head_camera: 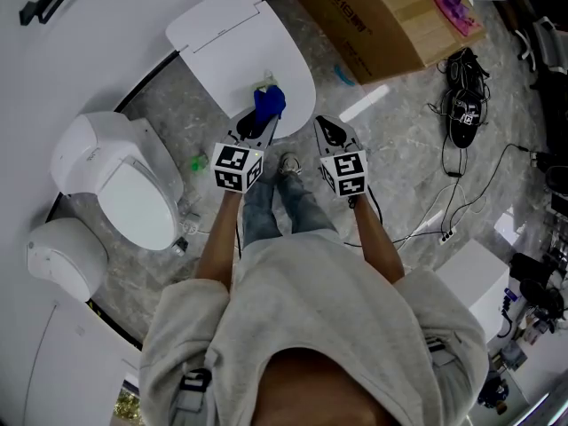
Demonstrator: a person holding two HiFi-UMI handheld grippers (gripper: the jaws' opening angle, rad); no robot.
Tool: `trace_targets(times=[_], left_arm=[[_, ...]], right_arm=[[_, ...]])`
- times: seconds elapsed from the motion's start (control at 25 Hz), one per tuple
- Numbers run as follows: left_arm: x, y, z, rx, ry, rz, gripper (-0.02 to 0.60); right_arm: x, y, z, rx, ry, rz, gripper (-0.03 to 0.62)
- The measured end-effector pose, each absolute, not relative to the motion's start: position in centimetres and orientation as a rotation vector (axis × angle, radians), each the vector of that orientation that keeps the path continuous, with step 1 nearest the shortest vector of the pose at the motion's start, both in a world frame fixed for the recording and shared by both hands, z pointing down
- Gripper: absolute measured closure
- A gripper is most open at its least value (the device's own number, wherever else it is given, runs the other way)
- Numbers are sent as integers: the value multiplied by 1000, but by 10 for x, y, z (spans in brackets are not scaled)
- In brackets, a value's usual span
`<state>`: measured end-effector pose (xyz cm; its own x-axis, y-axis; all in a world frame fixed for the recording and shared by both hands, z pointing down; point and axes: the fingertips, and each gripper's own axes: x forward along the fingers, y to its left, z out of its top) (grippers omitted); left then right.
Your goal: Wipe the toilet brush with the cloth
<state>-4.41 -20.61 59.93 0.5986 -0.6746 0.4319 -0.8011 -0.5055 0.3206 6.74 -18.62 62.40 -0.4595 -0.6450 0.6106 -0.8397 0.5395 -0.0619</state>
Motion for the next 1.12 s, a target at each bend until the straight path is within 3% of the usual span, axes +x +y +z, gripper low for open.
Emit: trace_targets(times=[1.12], left_arm=[[-48, -204, 729, 2180, -1051, 655, 454]], right_arm=[[84, -196, 635, 1203, -2196, 496, 562]])
